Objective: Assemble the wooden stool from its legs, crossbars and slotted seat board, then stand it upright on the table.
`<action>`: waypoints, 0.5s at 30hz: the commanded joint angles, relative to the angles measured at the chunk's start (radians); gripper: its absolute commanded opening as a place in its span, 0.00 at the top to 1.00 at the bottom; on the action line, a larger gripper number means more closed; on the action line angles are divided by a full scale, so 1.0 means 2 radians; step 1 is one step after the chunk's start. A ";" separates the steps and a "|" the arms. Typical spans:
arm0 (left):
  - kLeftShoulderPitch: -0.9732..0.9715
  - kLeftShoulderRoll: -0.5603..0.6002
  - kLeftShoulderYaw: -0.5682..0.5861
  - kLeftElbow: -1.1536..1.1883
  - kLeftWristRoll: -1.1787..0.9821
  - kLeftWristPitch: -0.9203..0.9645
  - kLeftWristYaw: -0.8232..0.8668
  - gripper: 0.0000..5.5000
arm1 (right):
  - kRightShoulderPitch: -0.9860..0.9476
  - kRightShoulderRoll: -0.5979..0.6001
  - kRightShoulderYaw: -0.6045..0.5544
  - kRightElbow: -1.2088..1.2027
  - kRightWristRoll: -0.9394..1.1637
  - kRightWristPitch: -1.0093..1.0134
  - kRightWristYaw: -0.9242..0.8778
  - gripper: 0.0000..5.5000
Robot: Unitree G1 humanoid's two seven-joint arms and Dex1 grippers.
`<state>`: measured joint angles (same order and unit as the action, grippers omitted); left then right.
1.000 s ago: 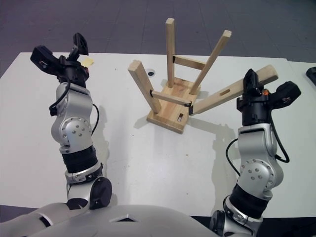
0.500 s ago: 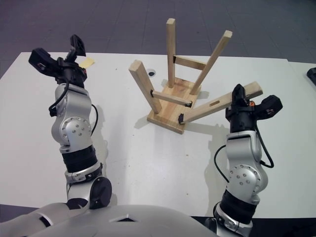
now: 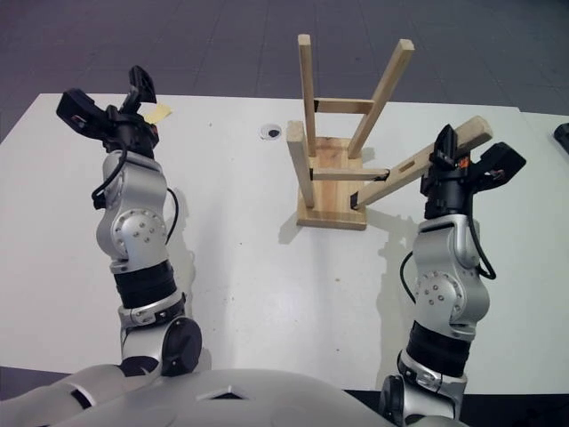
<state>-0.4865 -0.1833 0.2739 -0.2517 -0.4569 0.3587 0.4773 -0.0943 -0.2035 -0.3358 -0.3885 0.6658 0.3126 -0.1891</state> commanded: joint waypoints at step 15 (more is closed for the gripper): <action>-0.011 -0.014 -0.011 -0.017 -0.014 0.024 0.009 0.02 | 0.139 0.027 0.040 0.065 -0.122 -0.076 0.048 0.81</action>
<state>-0.4918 -0.1846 0.2548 -0.2631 -0.4738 0.3895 0.4774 0.0348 -0.1647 -0.2519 -0.3467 0.5057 0.0427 -0.0356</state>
